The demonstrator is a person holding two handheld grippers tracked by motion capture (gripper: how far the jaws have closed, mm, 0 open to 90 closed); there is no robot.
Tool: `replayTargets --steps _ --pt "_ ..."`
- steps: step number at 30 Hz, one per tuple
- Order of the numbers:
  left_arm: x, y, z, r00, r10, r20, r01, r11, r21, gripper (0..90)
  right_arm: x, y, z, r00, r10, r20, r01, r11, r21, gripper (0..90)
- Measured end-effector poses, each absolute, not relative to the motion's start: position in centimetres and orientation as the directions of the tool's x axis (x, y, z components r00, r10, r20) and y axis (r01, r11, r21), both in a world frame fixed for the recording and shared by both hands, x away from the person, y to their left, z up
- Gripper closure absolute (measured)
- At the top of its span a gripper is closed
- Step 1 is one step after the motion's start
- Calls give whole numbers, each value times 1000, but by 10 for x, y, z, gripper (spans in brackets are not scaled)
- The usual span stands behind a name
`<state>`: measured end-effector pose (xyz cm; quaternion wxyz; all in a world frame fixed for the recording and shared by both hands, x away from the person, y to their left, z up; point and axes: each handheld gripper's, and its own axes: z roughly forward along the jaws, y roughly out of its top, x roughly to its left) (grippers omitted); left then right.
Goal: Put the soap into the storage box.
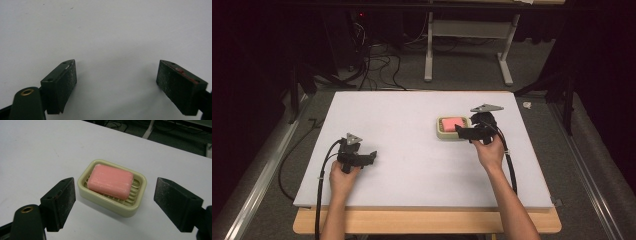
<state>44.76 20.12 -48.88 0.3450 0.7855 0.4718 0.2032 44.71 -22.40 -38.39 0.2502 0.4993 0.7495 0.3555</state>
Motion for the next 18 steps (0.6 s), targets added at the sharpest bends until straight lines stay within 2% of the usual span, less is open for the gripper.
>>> replayTargets --steps 18 --pt "448 201 -489 472 882 -6 601 -317 734 169 427 -244 -380 -353 936 -12 541 214 813 227"
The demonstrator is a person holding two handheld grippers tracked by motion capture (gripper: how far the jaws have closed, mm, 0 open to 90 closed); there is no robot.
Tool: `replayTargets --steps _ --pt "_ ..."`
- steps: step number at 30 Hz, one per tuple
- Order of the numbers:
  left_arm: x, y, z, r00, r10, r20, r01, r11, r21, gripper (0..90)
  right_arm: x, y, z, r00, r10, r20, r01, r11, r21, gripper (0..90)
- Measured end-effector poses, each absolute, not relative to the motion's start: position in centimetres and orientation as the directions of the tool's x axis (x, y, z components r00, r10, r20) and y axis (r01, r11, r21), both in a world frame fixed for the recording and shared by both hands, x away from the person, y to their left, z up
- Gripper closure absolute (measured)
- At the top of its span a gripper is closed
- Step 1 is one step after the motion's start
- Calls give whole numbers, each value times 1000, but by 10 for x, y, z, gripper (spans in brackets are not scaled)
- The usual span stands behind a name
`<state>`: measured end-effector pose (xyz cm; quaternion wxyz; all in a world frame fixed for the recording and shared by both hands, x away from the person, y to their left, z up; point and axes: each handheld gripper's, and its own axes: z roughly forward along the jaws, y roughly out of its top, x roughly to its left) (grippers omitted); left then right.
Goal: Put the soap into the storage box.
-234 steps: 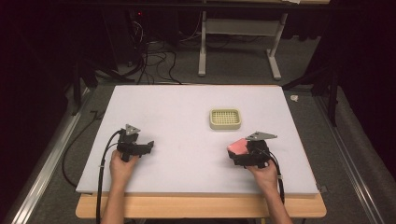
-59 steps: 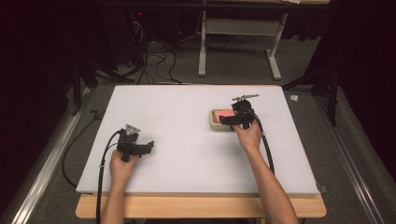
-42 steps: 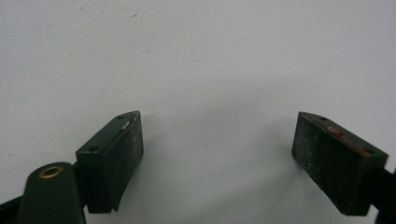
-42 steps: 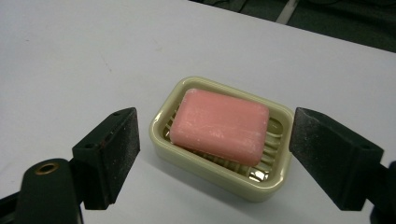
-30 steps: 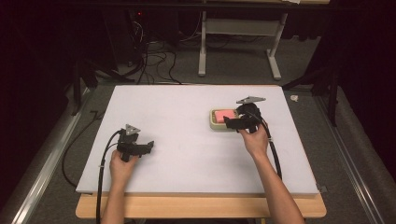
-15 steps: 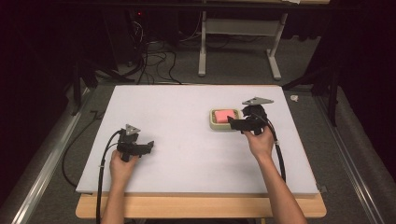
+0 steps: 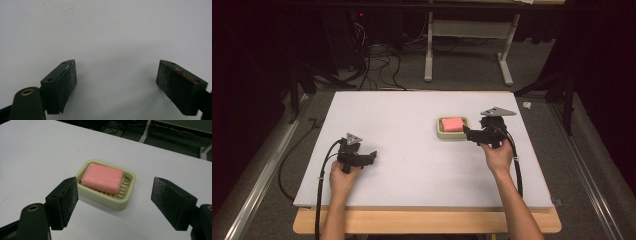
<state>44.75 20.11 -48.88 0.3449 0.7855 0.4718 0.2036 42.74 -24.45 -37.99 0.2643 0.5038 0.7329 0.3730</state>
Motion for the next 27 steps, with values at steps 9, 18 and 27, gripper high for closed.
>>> replayTargets --steps 9,18,27 --pt "448 201 -489 472 882 -6 601 -317 734 170 418 -255 -382 -344 939 6 535 191 823 230" --pt "448 201 -489 472 882 -6 601 -316 734 170 409 -271 -387 -318 948 22 527 157 835 230" --pt "448 201 -489 472 882 -6 601 -317 734 169 400 -280 -390 -310 950 34 524 141 840 230"
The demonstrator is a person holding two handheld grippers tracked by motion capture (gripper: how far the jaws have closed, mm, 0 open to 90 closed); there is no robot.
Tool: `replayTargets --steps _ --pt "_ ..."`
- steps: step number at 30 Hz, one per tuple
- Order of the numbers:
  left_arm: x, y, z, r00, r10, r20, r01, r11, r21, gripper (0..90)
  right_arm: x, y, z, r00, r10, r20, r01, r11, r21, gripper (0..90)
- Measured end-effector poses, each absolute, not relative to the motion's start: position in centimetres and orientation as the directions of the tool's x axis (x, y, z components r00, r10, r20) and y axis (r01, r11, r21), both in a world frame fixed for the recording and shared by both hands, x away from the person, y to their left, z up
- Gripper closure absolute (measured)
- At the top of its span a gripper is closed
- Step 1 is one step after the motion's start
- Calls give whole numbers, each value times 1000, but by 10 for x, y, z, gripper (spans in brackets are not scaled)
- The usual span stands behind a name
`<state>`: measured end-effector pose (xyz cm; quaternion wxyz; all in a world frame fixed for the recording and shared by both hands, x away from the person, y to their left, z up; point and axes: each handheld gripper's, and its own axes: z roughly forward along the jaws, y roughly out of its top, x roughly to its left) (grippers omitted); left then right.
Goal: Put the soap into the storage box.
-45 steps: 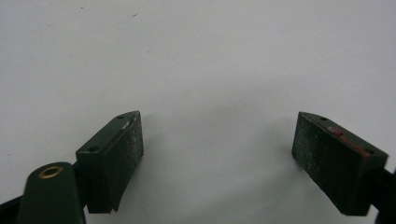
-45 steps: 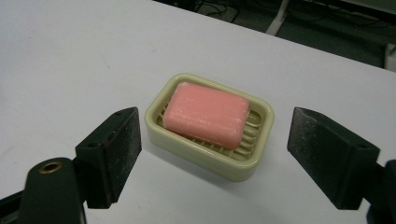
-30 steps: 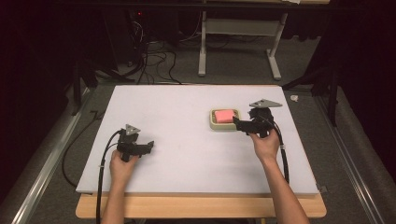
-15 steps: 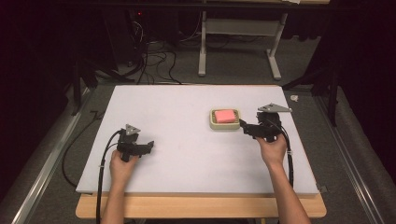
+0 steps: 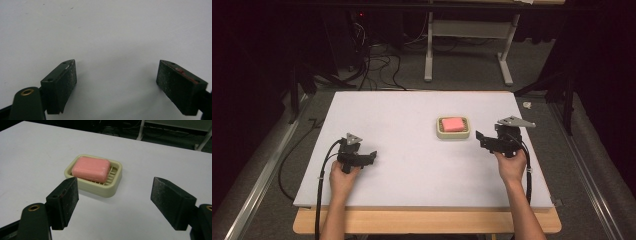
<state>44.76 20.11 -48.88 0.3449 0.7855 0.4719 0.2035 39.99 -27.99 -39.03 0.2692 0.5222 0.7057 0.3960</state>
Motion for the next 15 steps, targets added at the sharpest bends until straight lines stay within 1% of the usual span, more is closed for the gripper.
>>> replayTargets --steps 15 --pt "448 201 -489 472 882 -5 601 -317 734 169 390 -289 -402 -293 954 58 537 115 835 232"
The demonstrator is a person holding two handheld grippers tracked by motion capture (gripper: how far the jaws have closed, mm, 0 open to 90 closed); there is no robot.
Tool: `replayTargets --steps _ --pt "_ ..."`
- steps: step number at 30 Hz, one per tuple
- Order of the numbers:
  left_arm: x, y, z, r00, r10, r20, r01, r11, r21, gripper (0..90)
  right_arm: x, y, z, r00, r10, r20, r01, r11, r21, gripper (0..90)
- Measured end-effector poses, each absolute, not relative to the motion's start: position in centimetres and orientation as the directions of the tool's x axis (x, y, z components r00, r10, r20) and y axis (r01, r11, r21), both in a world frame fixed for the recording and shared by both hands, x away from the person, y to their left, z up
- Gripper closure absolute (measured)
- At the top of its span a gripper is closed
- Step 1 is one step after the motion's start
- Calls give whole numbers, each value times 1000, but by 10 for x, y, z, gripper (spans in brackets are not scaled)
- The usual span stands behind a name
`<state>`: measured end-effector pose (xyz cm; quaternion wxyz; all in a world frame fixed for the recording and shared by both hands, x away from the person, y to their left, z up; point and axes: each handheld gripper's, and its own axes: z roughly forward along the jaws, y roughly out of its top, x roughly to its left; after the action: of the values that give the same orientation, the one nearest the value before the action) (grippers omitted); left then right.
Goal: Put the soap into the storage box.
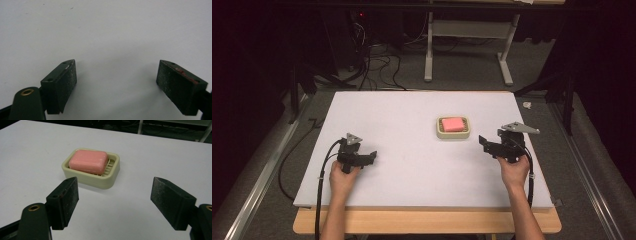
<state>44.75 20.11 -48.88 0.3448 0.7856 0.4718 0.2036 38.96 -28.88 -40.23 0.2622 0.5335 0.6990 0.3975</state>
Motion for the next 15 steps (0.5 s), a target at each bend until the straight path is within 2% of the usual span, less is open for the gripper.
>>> replayTargets --steps 15 --pt "447 201 -489 472 882 -5 601 -317 734 169 387 -289 -419 -290 954 78 563 104 820 232"
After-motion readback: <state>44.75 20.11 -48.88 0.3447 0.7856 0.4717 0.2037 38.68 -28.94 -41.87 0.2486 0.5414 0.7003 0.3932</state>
